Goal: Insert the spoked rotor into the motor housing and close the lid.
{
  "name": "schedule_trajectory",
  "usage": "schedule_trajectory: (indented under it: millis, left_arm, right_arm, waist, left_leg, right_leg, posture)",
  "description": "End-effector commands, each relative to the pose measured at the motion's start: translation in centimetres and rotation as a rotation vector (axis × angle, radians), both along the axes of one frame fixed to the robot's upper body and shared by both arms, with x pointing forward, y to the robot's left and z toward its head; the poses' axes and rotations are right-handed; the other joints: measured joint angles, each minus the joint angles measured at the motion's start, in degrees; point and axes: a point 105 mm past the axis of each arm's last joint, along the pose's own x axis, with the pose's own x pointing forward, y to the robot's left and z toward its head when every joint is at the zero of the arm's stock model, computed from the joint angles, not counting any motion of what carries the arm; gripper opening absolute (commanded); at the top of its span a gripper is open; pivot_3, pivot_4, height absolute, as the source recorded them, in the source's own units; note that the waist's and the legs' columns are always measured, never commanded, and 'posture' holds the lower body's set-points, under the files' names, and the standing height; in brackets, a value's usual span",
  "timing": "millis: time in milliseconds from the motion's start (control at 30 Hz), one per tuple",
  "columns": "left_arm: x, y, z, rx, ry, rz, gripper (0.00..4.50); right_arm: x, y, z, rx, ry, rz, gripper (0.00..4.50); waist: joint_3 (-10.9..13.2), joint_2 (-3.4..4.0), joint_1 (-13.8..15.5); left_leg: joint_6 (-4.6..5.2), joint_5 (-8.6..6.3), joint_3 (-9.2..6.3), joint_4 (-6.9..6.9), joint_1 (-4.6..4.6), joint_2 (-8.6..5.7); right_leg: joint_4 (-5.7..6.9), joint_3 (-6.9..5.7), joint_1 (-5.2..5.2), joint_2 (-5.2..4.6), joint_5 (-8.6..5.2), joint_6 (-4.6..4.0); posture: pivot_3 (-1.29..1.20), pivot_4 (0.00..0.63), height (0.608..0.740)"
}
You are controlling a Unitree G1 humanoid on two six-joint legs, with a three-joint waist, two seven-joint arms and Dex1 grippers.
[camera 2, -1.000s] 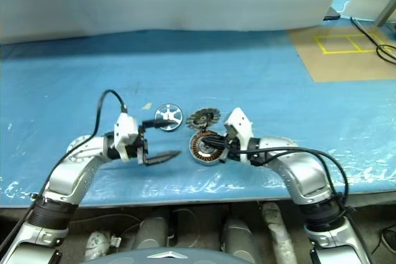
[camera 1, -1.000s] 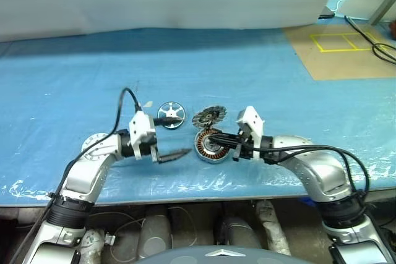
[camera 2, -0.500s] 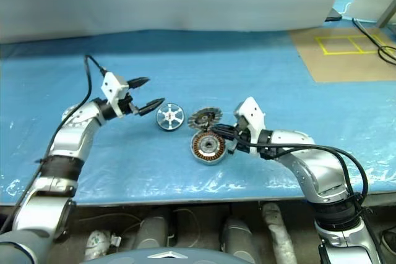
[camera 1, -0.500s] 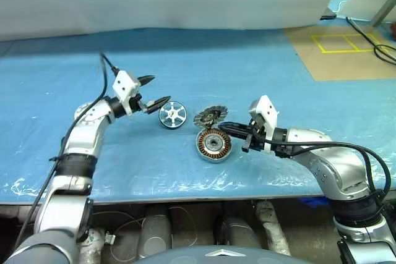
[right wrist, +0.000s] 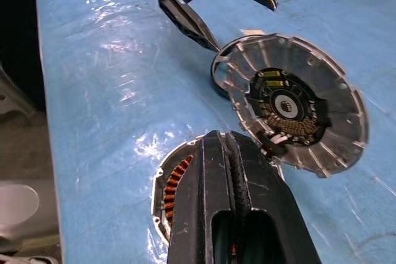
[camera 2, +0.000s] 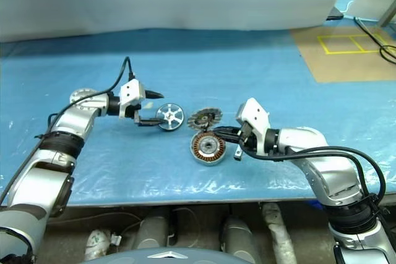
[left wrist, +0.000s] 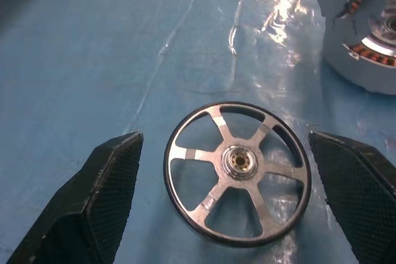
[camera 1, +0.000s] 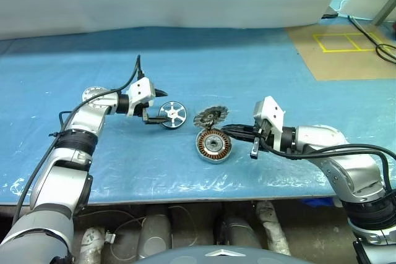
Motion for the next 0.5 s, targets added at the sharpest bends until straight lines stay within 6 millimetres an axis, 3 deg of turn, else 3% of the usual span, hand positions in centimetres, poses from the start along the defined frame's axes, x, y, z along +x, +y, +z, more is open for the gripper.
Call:
schedule_trajectory:
  millis: [33,300,500]
  left_arm:
    - [0.4,-0.4,0.3,0.058,-0.053,-0.034,4.50]
    - [0.8,-1.2,-0.9,0.106,-0.063,-0.050,4.50]
    - [1.3,-2.3,-1.1,0.105,-0.062,-0.036,4.50]
  right_arm:
    - [-0.7,0.9,1.9,0.010,-0.109,0.054,0.05]
    - [-1.7,1.7,3.8,-0.013,-0.228,0.112,0.05]
    - [-1.2,1.4,2.8,-0.046,-0.219,0.088,0.05]
  waist:
    - [0.0,0.00,0.0]
    - [0.0,-0.01,-0.1]
    - [0.0,-0.05,0.1]
  left_leg:
    - [0.00,0.00,0.00,0.03,0.01,0.00]
    - [0.01,0.00,-0.01,0.09,-0.01,0.01]
    - [0.01,0.00,-0.04,0.10,-0.04,-0.01]
  right_leg:
    - [0.00,0.00,0.01,-0.01,0.00,0.00]
    - [0.01,0.00,0.02,-0.02,0.01,0.00]
    - [0.01,-0.03,0.03,-0.03,0.01,-0.01]
  posture:
    - [0.00,0.150,0.740]
    - [0.00,0.150,0.740]
    - [0.00,0.150,0.740]
